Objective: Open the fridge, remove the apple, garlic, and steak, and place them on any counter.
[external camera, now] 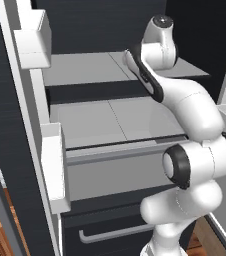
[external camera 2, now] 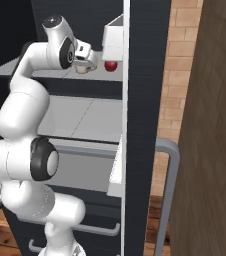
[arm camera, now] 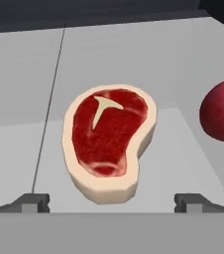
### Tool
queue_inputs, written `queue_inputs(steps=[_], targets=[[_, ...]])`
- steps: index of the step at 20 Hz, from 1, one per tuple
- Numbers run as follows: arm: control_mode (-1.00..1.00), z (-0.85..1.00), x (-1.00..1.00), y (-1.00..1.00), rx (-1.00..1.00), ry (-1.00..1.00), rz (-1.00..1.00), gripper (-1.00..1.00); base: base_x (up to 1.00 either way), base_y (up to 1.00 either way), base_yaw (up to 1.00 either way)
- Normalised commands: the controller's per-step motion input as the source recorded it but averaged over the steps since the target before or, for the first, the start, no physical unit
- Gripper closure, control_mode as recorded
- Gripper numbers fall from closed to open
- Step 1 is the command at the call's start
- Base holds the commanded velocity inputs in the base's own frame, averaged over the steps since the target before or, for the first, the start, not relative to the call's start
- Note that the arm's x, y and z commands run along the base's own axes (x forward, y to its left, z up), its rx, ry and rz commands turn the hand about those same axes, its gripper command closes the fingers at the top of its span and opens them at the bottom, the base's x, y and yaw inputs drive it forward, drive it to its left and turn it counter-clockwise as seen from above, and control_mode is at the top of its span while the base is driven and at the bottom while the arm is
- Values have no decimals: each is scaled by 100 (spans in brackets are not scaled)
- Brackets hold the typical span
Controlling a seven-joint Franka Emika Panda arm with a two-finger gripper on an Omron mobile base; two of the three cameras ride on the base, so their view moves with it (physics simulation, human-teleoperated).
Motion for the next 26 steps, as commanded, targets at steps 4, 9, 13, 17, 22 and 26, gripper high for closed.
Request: queue_inputs(steps=[4, 9, 13, 17, 22, 26], targets=[[-100, -1, 35, 0, 2, 4, -2, -100, 0, 0, 0], [-100, -6, 25, 1, 0, 1, -4, -100, 0, 0, 0], [-100, -22, 3, 0, 0, 0, -7, -100, 0, 0, 0], [-100, -21, 0, 0, 0, 0, -8, -100, 0, 0, 0], [-100, -25, 5, 0, 0, 0, -7, -100, 0, 0, 0], [-100, -30, 17, 0, 1, 2, -6, -100, 0, 0, 0]])
